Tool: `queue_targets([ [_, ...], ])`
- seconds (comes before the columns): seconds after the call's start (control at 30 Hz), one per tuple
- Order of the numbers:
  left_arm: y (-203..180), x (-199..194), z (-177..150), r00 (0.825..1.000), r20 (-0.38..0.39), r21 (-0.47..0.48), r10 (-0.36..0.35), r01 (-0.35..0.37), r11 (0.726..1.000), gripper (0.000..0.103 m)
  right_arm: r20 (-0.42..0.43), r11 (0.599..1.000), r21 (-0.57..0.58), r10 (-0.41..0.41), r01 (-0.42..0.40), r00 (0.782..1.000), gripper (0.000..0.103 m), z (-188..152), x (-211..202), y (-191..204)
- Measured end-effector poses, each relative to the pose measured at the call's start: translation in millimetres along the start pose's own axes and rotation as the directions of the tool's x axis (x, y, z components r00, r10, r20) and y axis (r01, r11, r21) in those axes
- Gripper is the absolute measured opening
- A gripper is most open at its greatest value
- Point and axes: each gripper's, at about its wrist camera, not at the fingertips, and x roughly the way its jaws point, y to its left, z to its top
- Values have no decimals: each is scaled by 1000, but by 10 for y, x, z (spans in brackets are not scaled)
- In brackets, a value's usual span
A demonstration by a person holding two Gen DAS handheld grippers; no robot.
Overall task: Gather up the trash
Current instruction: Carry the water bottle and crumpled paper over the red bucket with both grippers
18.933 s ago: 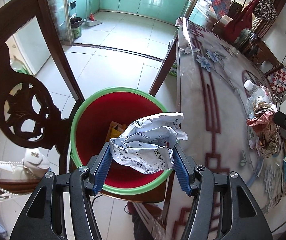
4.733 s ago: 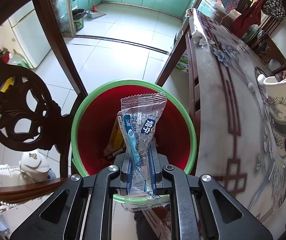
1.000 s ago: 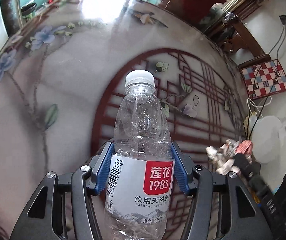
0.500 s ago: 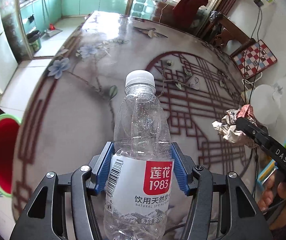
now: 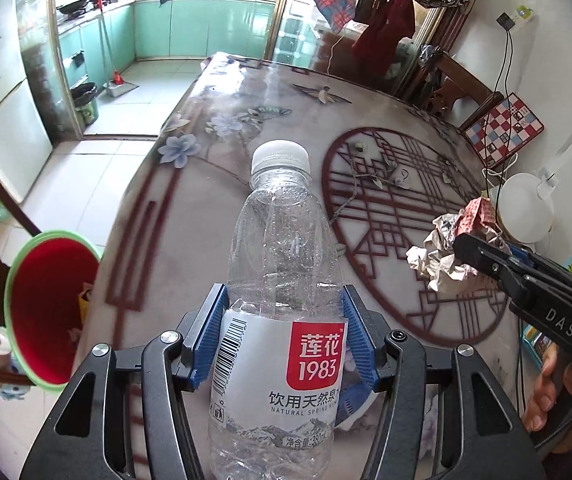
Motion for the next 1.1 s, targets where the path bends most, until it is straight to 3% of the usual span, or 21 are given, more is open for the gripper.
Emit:
queue_targets([
  [0.77, 1125, -280, -127, 1000, 1, -24, 0, 0, 1000, 55, -29, 995, -99, -25, 22, 999, 42, -167, 113, 1277],
  [0.83, 1198, -231, -158, 999, -25, -23, -23, 23, 999, 56, -30, 994, -102, -30, 26, 999, 42, -197, 126, 1372],
  [0.93, 1291, -55, -248, 995, -93, -9, -34, 33, 999, 72, -31, 994, -104, -46, 43, 998, 42, -236, 136, 1475],
  [1.1, 1451, 309, -467, 970, -237, -46, -46, 36, 998, 72, -30, 994, -87, -76, 73, 997, 42, -299, 101, 1552],
])
